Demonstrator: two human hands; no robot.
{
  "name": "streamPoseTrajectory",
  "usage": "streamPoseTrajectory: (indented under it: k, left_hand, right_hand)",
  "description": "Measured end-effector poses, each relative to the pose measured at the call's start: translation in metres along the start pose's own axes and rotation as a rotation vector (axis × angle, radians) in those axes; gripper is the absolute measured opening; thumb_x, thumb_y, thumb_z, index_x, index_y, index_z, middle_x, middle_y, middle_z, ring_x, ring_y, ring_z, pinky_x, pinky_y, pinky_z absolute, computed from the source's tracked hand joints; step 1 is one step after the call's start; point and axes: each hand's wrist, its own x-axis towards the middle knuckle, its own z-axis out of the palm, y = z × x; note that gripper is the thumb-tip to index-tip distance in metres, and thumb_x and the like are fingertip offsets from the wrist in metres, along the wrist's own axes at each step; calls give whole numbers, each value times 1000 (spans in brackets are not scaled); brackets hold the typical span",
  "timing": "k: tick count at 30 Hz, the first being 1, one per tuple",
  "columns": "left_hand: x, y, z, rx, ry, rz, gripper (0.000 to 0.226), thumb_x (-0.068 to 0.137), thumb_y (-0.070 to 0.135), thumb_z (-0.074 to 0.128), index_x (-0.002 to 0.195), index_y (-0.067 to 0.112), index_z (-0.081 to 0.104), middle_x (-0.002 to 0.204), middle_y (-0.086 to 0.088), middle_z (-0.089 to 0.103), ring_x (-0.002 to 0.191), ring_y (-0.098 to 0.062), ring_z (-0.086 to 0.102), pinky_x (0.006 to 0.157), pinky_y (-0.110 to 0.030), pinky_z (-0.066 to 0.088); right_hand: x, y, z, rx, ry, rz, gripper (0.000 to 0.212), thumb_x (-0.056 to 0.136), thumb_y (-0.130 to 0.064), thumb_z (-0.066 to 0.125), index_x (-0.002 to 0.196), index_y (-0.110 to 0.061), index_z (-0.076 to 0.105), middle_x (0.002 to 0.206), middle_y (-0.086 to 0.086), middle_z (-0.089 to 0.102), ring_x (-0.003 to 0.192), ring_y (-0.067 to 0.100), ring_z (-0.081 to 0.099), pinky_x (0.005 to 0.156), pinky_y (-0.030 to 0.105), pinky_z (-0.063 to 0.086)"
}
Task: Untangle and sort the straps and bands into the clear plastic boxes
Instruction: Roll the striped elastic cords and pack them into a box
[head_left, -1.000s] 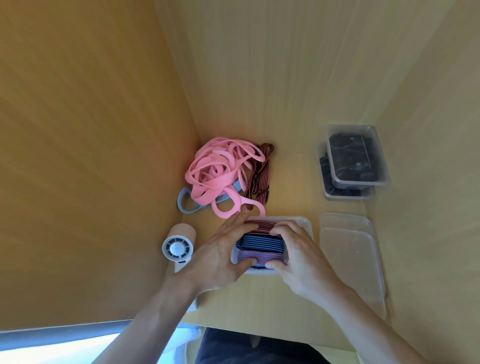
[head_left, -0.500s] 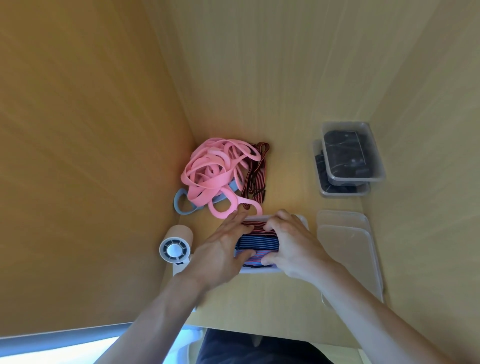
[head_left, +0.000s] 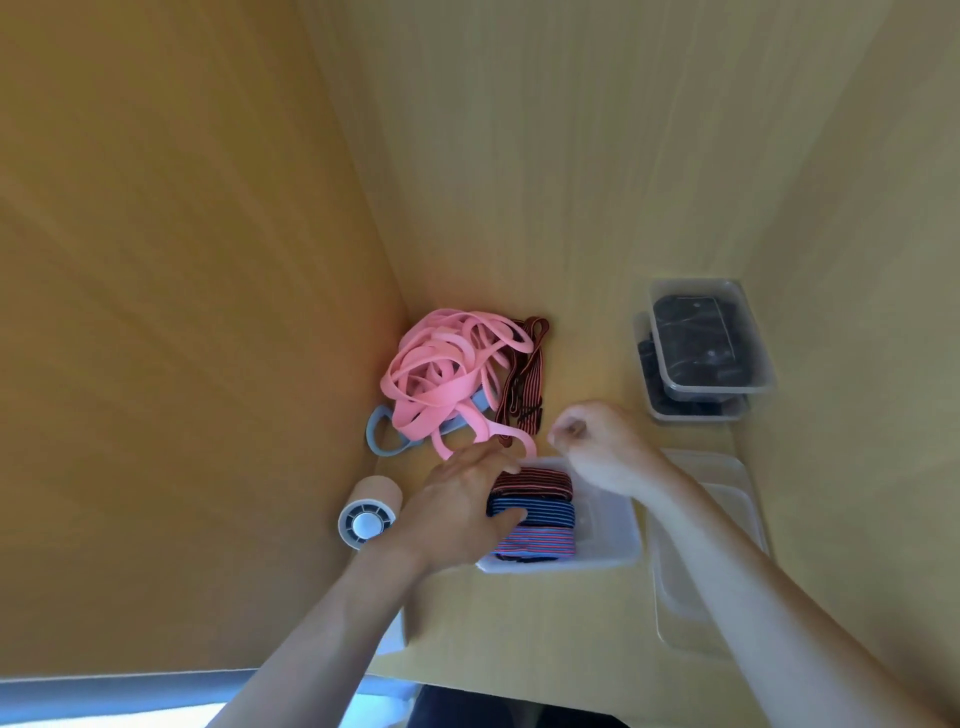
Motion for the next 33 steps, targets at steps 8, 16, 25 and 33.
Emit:
streamPoseTrajectory:
  k: [8,16,25,33]
  left_hand:
    - [-11,-9,-28,-196,164,-49,25,94,23,66,119,25,63,118,15,58,110,0,49,84,-7,36]
    - [-26,-16,-31,-194,146,-51,17,96,24,63,111,32,65,107,29,56,101,23,43,80,4,29]
    - [-21,-15,-27,-304,155,-57,11,98,25,62,105,32,67,103,28,62,104,18,49,81,0,33]
    - [-11,-11,-20,-473,150,-95,21,96,21,64,100,41,64,104,27,66,107,8,58,94,-12,43]
  right_hand:
    - [64,-23,8,104,34,251,31,92,-37,66,82,-9,58,89,5,62,76,18,60,65,29,48]
    - [94,-21,39,128,83,318,19,76,-32,72,79,-13,68,84,7,71,78,26,69,72,38,61]
    - [76,-18,29,154,135,354,12,84,-11,57,77,-6,65,75,11,69,62,23,66,45,25,46]
    - [56,-9,-6,555,194,362,5,92,-10,63,96,-7,63,89,8,68,81,20,65,73,36,58]
